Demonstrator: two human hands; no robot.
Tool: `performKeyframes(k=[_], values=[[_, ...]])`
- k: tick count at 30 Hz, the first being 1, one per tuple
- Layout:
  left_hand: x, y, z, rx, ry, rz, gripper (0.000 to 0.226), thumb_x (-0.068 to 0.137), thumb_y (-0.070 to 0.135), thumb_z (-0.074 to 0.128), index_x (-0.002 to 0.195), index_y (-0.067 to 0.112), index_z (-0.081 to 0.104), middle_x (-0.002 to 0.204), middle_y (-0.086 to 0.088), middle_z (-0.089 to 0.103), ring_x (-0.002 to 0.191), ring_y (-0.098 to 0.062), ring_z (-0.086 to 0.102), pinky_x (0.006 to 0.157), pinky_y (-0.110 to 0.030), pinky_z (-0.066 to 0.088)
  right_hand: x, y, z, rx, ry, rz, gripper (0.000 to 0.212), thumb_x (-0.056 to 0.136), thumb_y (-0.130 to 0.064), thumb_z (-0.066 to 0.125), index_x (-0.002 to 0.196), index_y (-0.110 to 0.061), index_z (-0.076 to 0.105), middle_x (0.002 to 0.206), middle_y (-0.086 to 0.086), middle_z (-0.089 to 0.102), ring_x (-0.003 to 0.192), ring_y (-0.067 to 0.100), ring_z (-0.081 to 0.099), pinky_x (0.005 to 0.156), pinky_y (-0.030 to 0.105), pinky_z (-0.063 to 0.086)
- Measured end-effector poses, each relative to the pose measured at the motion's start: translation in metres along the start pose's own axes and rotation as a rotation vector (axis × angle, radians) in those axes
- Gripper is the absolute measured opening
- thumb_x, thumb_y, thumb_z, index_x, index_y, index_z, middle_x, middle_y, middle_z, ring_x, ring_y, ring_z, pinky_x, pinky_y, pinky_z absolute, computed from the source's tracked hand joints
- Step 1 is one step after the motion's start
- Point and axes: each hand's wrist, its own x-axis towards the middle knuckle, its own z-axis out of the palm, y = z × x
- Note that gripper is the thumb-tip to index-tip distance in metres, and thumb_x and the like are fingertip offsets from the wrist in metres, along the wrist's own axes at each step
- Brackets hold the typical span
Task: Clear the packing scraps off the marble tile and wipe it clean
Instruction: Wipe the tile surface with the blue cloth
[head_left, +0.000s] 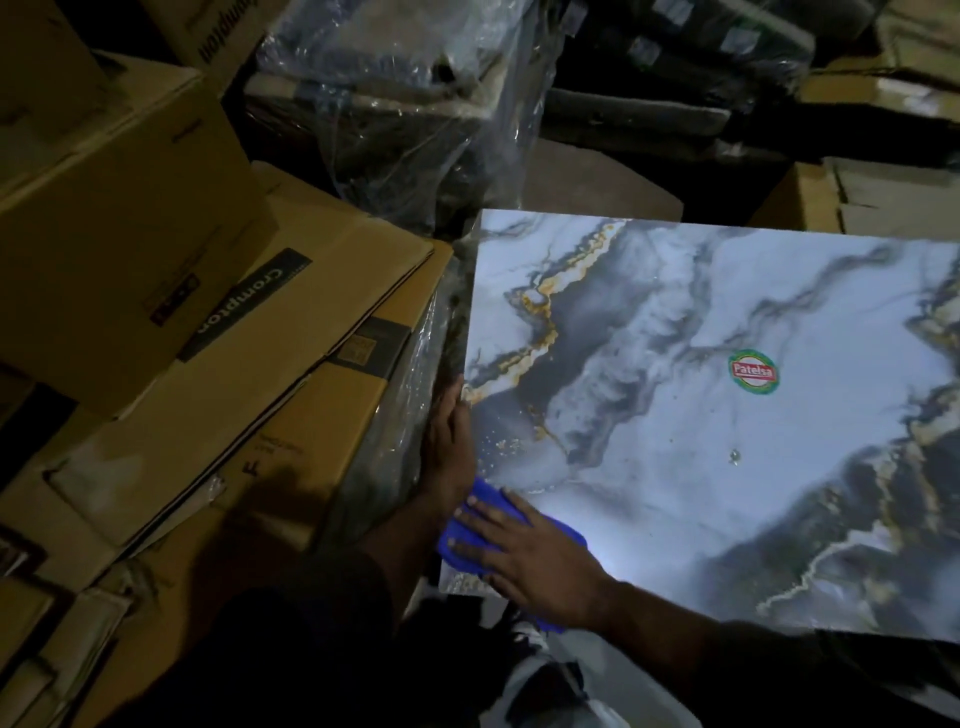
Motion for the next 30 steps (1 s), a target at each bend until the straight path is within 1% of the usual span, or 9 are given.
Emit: performKeyframes(k=[2, 6, 8, 10, 13, 19, 23, 26, 30], values=[[-0.008, -0.002, 0.004, 0.076, -0.071, 0.043, 0.063, 0.095, 0.037, 0.028, 0.151, 0.015, 0.046, 0.156, 0.000, 0.045, 0.144, -0.011, 0.039, 0.115, -0.021, 0.028, -0.012, -0.004, -0.001, -0.012, 0.007, 0.026, 0.052, 0.109, -0.037, 0.038, 0.159, -0.032, 0.027, 0.170, -0.004, 0.007, 0.157, 0.018, 0.003, 0.125, 0.051, 0.005], [-0.008, -0.006, 0.015, 0.230, -0.148, 0.123, 0.062, 0.096, 0.035, 0.029, 0.150, 0.011, 0.046, 0.158, -0.003, 0.043, 0.147, -0.015, 0.036, 0.124, -0.030, 0.023, -0.026, 0.006, -0.004, -0.054, 0.043, 0.200, 0.054, 0.109, -0.040, 0.034, 0.161, -0.030, 0.022, 0.170, -0.003, 0.010, 0.157, 0.017, 0.005, 0.124, 0.054, 0.012], [0.001, -0.005, 0.023, 0.324, -0.139, 0.185, 0.060, 0.096, 0.032, 0.030, 0.146, 0.006, 0.051, 0.154, -0.008, 0.049, 0.146, -0.019, 0.039, 0.124, -0.025, 0.018, -0.026, 0.019, -0.009, -0.089, 0.079, 0.363, 0.057, 0.108, -0.044, 0.033, 0.161, -0.027, 0.021, 0.170, -0.001, 0.013, 0.157, 0.018, 0.005, 0.122, 0.056, 0.018], [0.013, -0.004, 0.033, 0.401, -0.139, 0.242, 0.058, 0.097, 0.030, 0.031, 0.144, 0.003, 0.053, 0.151, -0.011, 0.051, 0.146, -0.022, 0.041, 0.126, -0.031, 0.018, -0.020, 0.036, -0.018, -0.100, 0.115, 0.529, 0.060, 0.106, -0.047, 0.034, 0.161, -0.025, 0.023, 0.169, 0.001, 0.015, 0.157, 0.018, 0.005, 0.120, 0.057, 0.022], [0.030, -0.006, 0.047, 0.514, -0.139, 0.312, 0.059, 0.099, 0.035, 0.032, 0.149, 0.007, 0.048, 0.157, -0.008, 0.045, 0.150, -0.019, 0.033, 0.127, -0.040, 0.018, -0.004, 0.066, -0.027, -0.073, 0.165, 0.675, 0.063, 0.106, -0.050, 0.032, 0.162, -0.027, 0.015, 0.169, 0.000, 0.011, 0.157, 0.017, 0.002, 0.123, 0.058, 0.015], [0.080, -0.001, 0.084, 0.966, -0.158, 0.412, 0.083, 0.097, 0.057, -0.006, 0.160, 0.011, 0.024, 0.168, -0.004, 0.020, 0.158, -0.016, 0.007, 0.128, -0.044, 0.001, 0.037, 0.144, -0.042, -0.065, 0.232, 0.907, 0.069, 0.101, -0.052, 0.030, 0.161, -0.021, 0.018, 0.169, 0.003, 0.010, 0.157, 0.018, -0.002, 0.124, 0.058, 0.006], [0.116, 0.007, 0.103, 1.100, -0.061, 0.437, 0.069, 0.106, 0.052, 0.014, 0.158, 0.009, 0.032, 0.165, -0.008, 0.030, 0.156, -0.020, 0.019, 0.127, -0.045, 0.014, 0.059, 0.193, -0.056, -0.089, 0.267, 0.919, 0.071, 0.099, -0.050, 0.030, 0.161, -0.017, 0.020, 0.169, 0.007, 0.010, 0.157, 0.020, 0.002, 0.124, 0.058, 0.006], [0.133, 0.008, 0.110, 1.043, 0.006, 0.427, 0.065, 0.105, 0.050, 0.030, 0.156, 0.011, 0.038, 0.162, -0.006, 0.037, 0.153, -0.019, 0.029, 0.125, -0.041, 0.024, 0.079, 0.231, -0.067, -0.102, 0.270, 0.922, 0.072, 0.099, -0.050, 0.027, 0.161, -0.017, 0.020, 0.169, 0.008, 0.011, 0.157, 0.021, 0.003, 0.124, 0.058, 0.006], [0.146, 0.013, 0.115, 0.997, 0.110, 0.427, 0.056, 0.101, 0.045, 0.037, 0.143, 0.013, 0.056, 0.148, -0.004, 0.056, 0.139, -0.020, 0.050, 0.107, -0.039, 0.044, 0.113, 0.290, -0.084, -0.115, 0.230, 0.945, 0.071, 0.101, -0.049, 0.030, 0.162, -0.019, 0.012, 0.170, 0.008, 0.006, 0.157, 0.021, 0.001, 0.123, 0.059, 0.007]])
